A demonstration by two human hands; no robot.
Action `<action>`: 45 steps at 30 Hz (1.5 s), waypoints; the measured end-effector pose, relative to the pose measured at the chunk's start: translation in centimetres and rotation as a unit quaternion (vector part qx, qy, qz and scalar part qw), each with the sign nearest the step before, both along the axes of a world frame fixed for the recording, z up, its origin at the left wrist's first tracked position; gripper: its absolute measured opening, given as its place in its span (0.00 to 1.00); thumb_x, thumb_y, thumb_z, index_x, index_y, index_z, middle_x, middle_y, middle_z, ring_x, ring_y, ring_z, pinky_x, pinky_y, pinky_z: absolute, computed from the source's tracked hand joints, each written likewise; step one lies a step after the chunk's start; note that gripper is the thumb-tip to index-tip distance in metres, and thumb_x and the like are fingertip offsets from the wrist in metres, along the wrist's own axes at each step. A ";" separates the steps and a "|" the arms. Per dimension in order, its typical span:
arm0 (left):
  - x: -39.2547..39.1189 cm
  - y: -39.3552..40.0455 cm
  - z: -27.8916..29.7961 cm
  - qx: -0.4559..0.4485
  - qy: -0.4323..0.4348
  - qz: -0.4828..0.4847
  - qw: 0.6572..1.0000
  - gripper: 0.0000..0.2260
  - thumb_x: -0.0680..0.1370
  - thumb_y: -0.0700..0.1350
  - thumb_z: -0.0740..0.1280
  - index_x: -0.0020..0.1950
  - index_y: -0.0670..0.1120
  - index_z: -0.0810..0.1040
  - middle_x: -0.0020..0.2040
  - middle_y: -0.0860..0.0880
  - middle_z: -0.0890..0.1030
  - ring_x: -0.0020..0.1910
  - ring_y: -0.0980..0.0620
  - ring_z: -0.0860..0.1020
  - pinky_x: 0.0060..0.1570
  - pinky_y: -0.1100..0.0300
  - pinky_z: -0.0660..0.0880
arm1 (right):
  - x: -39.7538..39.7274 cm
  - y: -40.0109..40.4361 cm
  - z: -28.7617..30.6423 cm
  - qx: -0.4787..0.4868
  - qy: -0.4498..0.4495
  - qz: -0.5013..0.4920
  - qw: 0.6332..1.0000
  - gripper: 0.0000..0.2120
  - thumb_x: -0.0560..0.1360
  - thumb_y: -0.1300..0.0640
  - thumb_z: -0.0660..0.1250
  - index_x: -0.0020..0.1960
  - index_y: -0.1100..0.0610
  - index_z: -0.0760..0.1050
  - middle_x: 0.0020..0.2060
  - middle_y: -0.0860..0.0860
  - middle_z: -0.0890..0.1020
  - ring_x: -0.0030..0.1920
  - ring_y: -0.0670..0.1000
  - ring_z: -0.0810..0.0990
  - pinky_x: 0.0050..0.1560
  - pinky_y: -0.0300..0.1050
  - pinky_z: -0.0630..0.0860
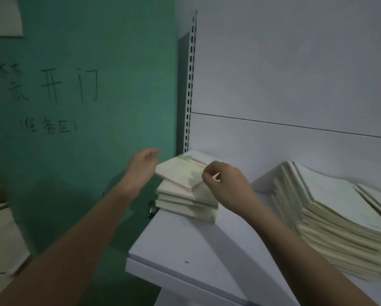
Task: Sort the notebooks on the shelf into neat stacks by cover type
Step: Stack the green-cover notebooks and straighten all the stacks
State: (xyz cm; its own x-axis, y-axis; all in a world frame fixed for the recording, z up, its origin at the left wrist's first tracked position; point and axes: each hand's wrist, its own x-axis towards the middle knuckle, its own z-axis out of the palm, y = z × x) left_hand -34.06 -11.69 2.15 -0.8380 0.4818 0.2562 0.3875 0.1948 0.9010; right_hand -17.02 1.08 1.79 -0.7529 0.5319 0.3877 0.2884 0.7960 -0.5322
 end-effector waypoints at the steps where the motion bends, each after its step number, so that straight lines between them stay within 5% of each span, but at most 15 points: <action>1: -1.2 -0.5 -0.8 -0.005 -0.026 -0.003 1.000 0.17 0.79 0.37 0.60 0.67 0.44 0.76 0.63 0.44 0.78 0.58 0.49 0.75 0.59 0.57 0.69 | -1.6 -0.8 0.0 0.016 -0.011 -0.011 1.000 0.12 0.78 0.47 0.61 0.57 0.50 0.77 0.55 0.46 0.79 0.57 0.50 0.75 0.54 0.48 0.74; 4: -3.9 -1.3 -2.6 0.002 -0.105 -0.046 0.993 0.14 0.81 0.41 0.60 0.66 0.45 0.76 0.57 0.47 0.79 0.52 0.49 0.77 0.56 0.54 0.74 | -6.2 -2.3 0.0 0.090 -0.078 -0.046 0.992 0.25 0.78 0.39 0.59 0.68 0.53 0.71 0.66 0.51 0.73 0.66 0.55 0.68 0.62 0.53 0.69; 7: -5.3 -1.6 -2.9 0.041 -0.196 -0.119 0.972 0.08 0.82 0.43 0.61 0.54 0.47 0.80 0.48 0.50 0.80 0.44 0.51 0.79 0.46 0.57 0.77 | -9.3 -3.1 -0.3 0.087 -0.180 -0.077 0.977 0.37 0.74 0.28 0.52 0.71 0.53 0.67 0.71 0.53 0.68 0.69 0.58 0.66 0.67 0.59 0.66; 12: -8.1 -2.0 -3.3 0.020 -0.180 -0.217 0.959 0.10 0.81 0.44 0.62 0.55 0.45 0.83 0.49 0.46 0.85 0.45 0.49 0.82 0.43 0.58 0.76 | -7.7 -5.8 -1.2 0.127 -0.216 -0.077 0.965 0.41 0.68 0.22 0.52 0.69 0.50 0.66 0.69 0.50 0.69 0.69 0.54 0.65 0.68 0.56 0.63; 15: -9.0 -2.1 -3.6 0.008 -0.198 -0.267 0.943 0.10 0.82 0.44 0.61 0.56 0.45 0.82 0.46 0.46 0.84 0.42 0.50 0.81 0.42 0.59 0.76 | -6.1 -7.7 -0.9 0.124 -0.225 -0.077 0.963 0.40 0.68 0.26 0.60 0.74 0.46 0.60 0.70 0.45 0.66 0.68 0.52 0.65 0.66 0.49 0.63; 18: -9.0 -1.8 -3.2 0.007 -0.208 -0.288 0.935 0.10 0.82 0.43 0.62 0.57 0.44 0.81 0.44 0.47 0.84 0.37 0.52 0.78 0.39 0.61 0.73 | -5.6 -8.1 -0.5 0.112 -0.213 -0.066 0.968 0.29 0.75 0.35 0.60 0.72 0.45 0.63 0.67 0.45 0.68 0.64 0.54 0.70 0.62 0.49 0.69; 23: -8.2 -1.5 -1.0 0.057 -0.283 -0.324 0.901 0.13 0.83 0.47 0.58 0.54 0.41 0.79 0.41 0.43 0.84 0.30 0.52 0.76 0.30 0.63 0.72 | -6.3 -8.1 1.0 0.094 -0.029 -0.119 0.988 0.13 0.82 0.48 0.56 0.62 0.48 0.74 0.43 0.49 0.81 0.42 0.55 0.78 0.45 0.51 0.76; 26: -7.6 -1.4 0.8 0.085 -0.326 -0.367 0.867 0.15 0.82 0.52 0.60 0.55 0.42 0.78 0.46 0.40 0.83 0.39 0.48 0.82 0.43 0.54 0.81 | -7.4 -8.5 1.1 0.169 -0.030 -0.094 0.981 0.17 0.82 0.51 0.58 0.70 0.46 0.70 0.56 0.51 0.82 0.50 0.58 0.80 0.49 0.52 0.76; 29: -7.6 -2.0 1.8 0.082 -0.384 -0.363 0.845 0.13 0.81 0.50 0.62 0.53 0.41 0.78 0.44 0.42 0.82 0.37 0.49 0.83 0.37 0.55 0.82 | -8.4 -8.6 0.4 0.182 -0.068 -0.037 0.980 0.23 0.81 0.51 0.61 0.75 0.48 0.64 0.70 0.48 0.73 0.61 0.57 0.76 0.57 0.52 0.74; 33: -7.8 -3.6 1.0 0.038 -0.362 -0.346 0.865 0.10 0.79 0.38 0.61 0.60 0.42 0.75 0.46 0.43 0.83 0.39 0.48 0.82 0.31 0.57 0.79 | -8.8 -8.3 0.3 0.105 -0.116 0.029 0.987 0.28 0.76 0.42 0.67 0.74 0.44 0.63 0.68 0.42 0.72 0.61 0.47 0.73 0.56 0.40 0.68; 39: -7.1 -4.7 0.3 0.064 -0.291 -0.278 0.913 0.20 0.78 0.31 0.58 0.64 0.52 0.67 0.58 0.45 0.79 0.52 0.45 0.80 0.42 0.54 0.78 | -6.7 -7.4 0.6 0.014 -0.150 0.044 0.988 0.38 0.68 0.38 0.73 0.74 0.40 0.62 0.73 0.37 0.65 0.71 0.42 0.63 0.68 0.39 0.61; 45: -7.9 -6.0 0.1 0.142 -0.305 -0.174 0.926 0.19 0.78 0.32 0.56 0.64 0.51 0.65 0.55 0.45 0.78 0.49 0.46 0.79 0.41 0.52 0.78 | -3.1 -6.2 -0.8 0.067 -0.204 -0.054 0.975 0.35 0.74 0.34 0.62 0.76 0.45 0.59 0.75 0.42 0.62 0.74 0.48 0.61 0.70 0.43 0.59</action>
State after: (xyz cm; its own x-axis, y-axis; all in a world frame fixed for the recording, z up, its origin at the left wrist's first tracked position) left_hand -41.92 -17.71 2.22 -0.6756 0.7352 -0.0559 -0.2153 -0.1242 0.9686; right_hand -20.07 -5.10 0.98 -0.8014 0.5815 0.1398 0.5399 0.8040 -0.2493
